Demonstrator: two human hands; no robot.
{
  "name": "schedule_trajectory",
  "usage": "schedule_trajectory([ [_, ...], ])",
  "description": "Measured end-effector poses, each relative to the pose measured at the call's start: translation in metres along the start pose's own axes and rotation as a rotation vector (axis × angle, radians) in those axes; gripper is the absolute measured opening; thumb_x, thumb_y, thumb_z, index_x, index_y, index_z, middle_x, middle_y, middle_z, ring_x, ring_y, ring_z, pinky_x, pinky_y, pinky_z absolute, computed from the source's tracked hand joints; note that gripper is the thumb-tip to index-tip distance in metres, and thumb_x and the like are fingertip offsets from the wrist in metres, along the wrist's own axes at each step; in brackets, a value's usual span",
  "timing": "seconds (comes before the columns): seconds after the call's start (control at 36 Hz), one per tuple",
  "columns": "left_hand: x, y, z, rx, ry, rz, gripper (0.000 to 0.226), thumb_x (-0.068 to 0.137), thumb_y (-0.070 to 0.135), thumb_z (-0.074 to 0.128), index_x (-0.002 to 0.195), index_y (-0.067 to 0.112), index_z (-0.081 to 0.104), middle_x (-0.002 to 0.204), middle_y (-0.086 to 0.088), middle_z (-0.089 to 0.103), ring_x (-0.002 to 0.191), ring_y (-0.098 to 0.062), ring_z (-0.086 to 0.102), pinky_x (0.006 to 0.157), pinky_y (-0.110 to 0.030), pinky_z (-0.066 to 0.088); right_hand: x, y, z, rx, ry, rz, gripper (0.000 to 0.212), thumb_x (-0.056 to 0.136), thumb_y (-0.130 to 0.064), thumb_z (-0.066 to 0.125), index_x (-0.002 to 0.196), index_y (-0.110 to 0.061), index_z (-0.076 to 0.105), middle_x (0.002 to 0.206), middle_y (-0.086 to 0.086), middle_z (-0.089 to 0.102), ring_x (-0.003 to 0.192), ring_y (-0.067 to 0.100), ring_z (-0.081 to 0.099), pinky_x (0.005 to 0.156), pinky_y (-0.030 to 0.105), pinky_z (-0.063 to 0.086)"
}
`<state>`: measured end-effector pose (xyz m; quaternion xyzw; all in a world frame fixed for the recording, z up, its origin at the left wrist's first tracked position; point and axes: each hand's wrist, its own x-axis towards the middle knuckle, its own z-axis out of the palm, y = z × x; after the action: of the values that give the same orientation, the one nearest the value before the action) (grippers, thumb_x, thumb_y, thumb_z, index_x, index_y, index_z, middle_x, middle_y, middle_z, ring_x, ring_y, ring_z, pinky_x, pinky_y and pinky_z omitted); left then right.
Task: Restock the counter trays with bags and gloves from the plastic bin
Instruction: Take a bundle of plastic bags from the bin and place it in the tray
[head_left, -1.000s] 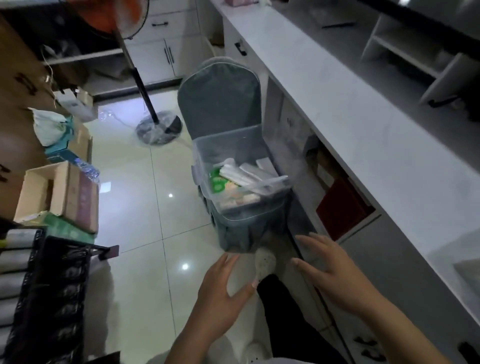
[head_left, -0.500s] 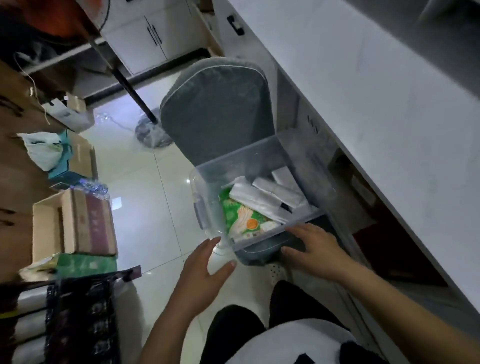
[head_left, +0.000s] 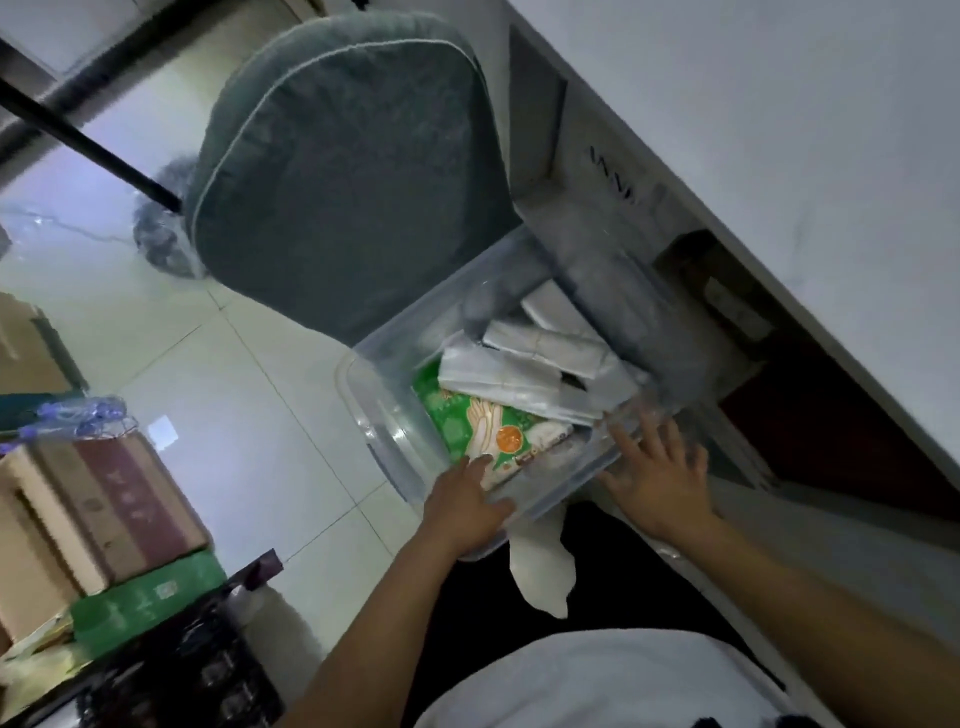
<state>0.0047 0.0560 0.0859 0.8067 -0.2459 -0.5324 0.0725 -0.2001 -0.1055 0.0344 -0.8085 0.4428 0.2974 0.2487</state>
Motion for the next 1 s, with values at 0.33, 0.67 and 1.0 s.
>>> schedule_trajectory([
  [0.33, 0.185, 0.011, -0.064, 0.688, -0.053, 0.264, 0.072, 0.088, 0.033, 0.062, 0.152, 0.019, 0.031, 0.159, -0.011, 0.031, 0.142, -0.032, 0.032, 0.114, -0.042, 0.031, 0.010, -0.023, 0.042, 0.112, 0.178, 0.136, 0.077, 0.083, -0.084, 0.017, 0.151, -0.050, 0.000, 0.161, -0.007, -0.024, 0.147, 0.029, -0.024, 0.114, 0.066, 0.005],
  [0.67, 0.266, 0.015, -0.021, 1.029, -0.039, 0.479, 0.064, 0.092, 0.026, 0.058, 0.150, 0.019, 0.032, 0.154, -0.008, 0.036, 0.142, -0.030, 0.030, 0.115, -0.046, 0.025, 0.022, -0.023, 0.062, 0.061, 0.280, 0.126, 0.084, 0.086, -0.076, 0.026, 0.155, -0.034, 0.004, 0.165, 0.008, -0.010, 0.148, 0.039, -0.013, 0.109, 0.069, 0.016],
  [1.0, 0.282, 0.008, 0.001, 1.117, 0.127, 0.481, 0.057, 0.085, 0.000, 0.057, 0.138, 0.012, 0.042, 0.132, -0.014, 0.055, 0.117, -0.035, 0.055, 0.093, -0.048, 0.046, 0.023, -0.024, 0.064, 0.093, 0.309, 0.107, 0.085, 0.087, -0.074, 0.027, 0.156, -0.033, 0.000, 0.164, 0.010, -0.014, 0.148, 0.039, -0.017, 0.112, 0.067, 0.011],
])
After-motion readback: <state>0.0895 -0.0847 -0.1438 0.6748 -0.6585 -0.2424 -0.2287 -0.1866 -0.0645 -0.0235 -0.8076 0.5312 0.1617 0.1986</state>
